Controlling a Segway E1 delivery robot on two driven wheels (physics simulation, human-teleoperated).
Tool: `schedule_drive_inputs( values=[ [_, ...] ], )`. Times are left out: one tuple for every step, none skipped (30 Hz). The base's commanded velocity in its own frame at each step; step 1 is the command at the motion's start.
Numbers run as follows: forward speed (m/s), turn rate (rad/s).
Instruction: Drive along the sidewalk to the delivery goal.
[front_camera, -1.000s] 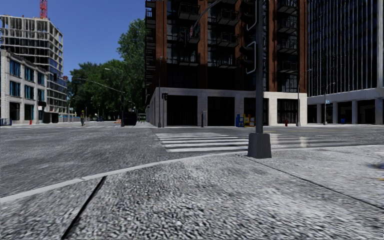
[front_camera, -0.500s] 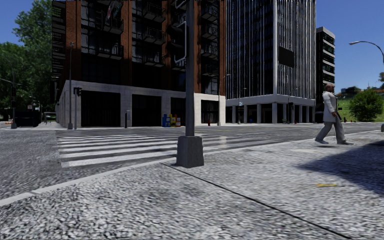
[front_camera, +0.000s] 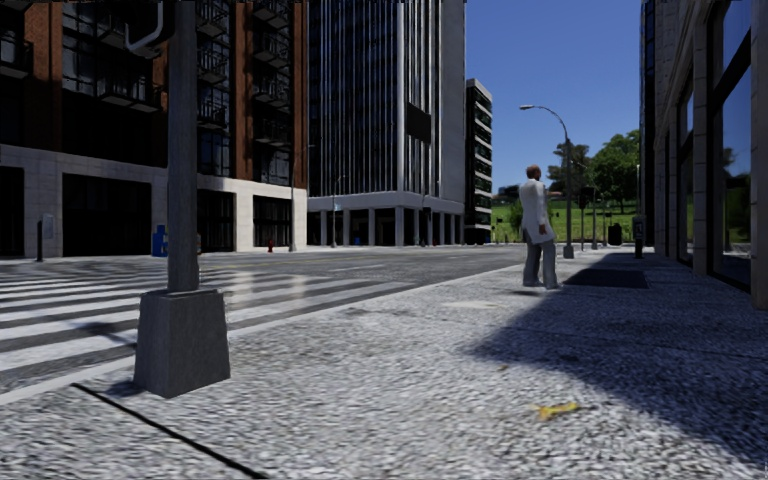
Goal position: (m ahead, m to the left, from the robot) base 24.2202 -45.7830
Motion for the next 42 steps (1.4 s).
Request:
schedule_drive_inputs(
  values=[
    [2.0,-0.84],
    [2.0,-0.84],
    [2.0,-0.84],
    [2.0,-0.84],
    [2.0,-0.84],
    [2.0,-0.84],
    [2.0,-0.84],
    [2.0,-0.84],
    [2.0,-0.84],
    [2.0,-0.84],
    [2.0,-0.84],
    [2.0,-0.84],
    [2.0,-0.84],
    [2.0,-0.84],
    [2.0,-0.84],
    [2.0,-0.84],
    [2.0,-0.84],
    [2.0,-0.84],
    [2.0,-0.84],
    [2.0,-0.15],
    [2.0,-0.15],
    [2.0,-0.13],
    [2.0,-0.13],
    [2.0,-0.13],
    [2.0,-0.13],
    [2.0,-0.13],
    [2.0,-0.13],
    [2.0,-0.13],
    [2.0,-0.13],
    [2.0,-0.12],
    [2.0,-0.12],
    [2.0,-0.08],
    [2.0,-0.04],
    [2.0,-0.03],
    [2.0,-0.03],
    [2.0,-0.02],
    [2.0,-0.02],
    [2.0,-0.01],
    [2.0,0.0],
    [2.0,0.0],
    [2.0,0.0],
    [2.0,0.0]
  ],
)
